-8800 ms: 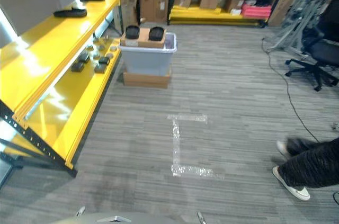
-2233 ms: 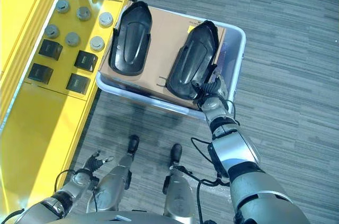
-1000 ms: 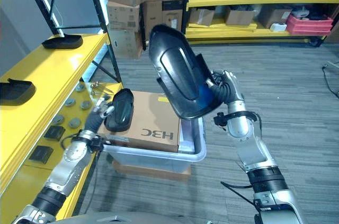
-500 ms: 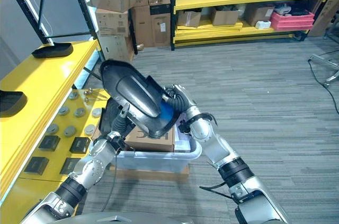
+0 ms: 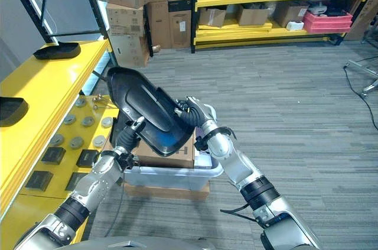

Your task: Move parts from the plastic box to the shelf.

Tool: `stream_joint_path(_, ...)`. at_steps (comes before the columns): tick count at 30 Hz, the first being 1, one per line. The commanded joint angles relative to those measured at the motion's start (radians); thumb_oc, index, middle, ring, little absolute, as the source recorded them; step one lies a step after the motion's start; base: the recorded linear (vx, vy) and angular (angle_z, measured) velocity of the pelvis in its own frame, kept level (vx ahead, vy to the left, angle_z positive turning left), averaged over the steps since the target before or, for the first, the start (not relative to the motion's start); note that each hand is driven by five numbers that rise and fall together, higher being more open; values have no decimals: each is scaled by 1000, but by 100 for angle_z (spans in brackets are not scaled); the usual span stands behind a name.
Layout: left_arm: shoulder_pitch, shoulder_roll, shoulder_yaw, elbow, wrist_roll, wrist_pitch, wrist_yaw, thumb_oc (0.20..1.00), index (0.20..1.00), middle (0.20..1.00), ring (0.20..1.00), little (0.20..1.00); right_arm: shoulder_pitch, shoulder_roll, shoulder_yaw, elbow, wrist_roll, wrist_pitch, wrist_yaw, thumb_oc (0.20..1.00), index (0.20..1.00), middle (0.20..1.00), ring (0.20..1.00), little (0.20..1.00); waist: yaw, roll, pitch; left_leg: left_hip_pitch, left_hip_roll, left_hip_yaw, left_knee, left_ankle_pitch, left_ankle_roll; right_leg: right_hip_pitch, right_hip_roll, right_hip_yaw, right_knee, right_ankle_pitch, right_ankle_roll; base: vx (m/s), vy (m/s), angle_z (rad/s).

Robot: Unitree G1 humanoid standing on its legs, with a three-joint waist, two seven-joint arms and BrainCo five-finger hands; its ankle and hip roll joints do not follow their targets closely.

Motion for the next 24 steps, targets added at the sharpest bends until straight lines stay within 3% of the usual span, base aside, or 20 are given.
stream_joint_path(1, -178, -31, 4, 53, 112, -100, 19, 200, 200, 200, 200, 200, -68, 119, 185, -173, 130, -129, 141, 200, 200, 200, 200, 200, 12, -39, -11, 40, 29, 21, 1, -52, -34, 22, -36, -2, 46, -80, 35, 0, 0, 0)
stream_joint_path(6, -183, -47, 10, 49, 155, -137, 82, 200, 200, 200, 200, 200, -55, 182, 292, -183, 329, -131, 199, 200, 200, 200, 200, 200, 11, -41, -1, 36, 29, 27, 1, -49, -36, 16, -37, 0, 47, -78, 34, 0, 0, 0)
stream_joint_path(10, -191, -48, 23, 54, 203, -155, 106, 200, 200, 200, 200, 200, -59, 173, 349, -205, 371, -139, 240, 200, 200, 200, 200, 200, 8, -41, 8, 33, 31, 29, 2, -47, -40, 10, -38, 3, 48, -77, 34, -32, -10, -3)
stream_joint_path(11, -195, -49, 30, 61, 216, -165, 118, 200, 200, 200, 200, 200, -67, 163, 358, -207, 392, -138, 246, 291, 291, 291, 291, 291, 8, -41, 8, 32, 31, 29, 3, -46, -40, 9, -38, 2, 50, -76, 35, -31, -23, -3)
stream_joint_path(12, -196, -48, 40, 71, 232, -174, 132, 200, 200, 200, 200, 200, -75, 154, 353, -205, 416, -141, 247, 1000, 1000, 1000, 1000, 1000, 8, -42, 7, 30, 32, 31, 3, -46, -41, 8, -38, 4, 49, -76, 35, 0, 0, 0)
stream_joint_path(17, -165, -19, 63, 61, 312, -174, 162, 200, 200, 200, 200, 200, 3, 123, 247, -244, 499, -156, 203, 1000, 1000, 1000, 1000, 1000, 4, -40, 2, 29, 33, 33, 4, -46, -42, 5, -36, 4, 47, -76, 36, -2, -7, 0)
stream_joint_path(20, -97, 34, 150, 9, 408, -177, 183, 200, 200, 200, 200, 200, 244, 45, -57, -329, 478, -186, 117, 1000, 1000, 1000, 1000, 1000, -24, -25, 5, 27, 40, 43, 0, -44, -48, -6, -30, 10, 54, -79, 37, -2, -46, -5)
stream_joint_path(24, -75, 41, 181, 0, 454, -185, 194, 200, 200, 200, 200, 200, 309, 46, -155, -180, 411, -185, 55, 1000, 1000, 1000, 1000, 1000, -31, -18, 8, 26, 42, 46, -3, -42, -51, -8, -29, 11, 53, -78, 37, -1, -34, -9)
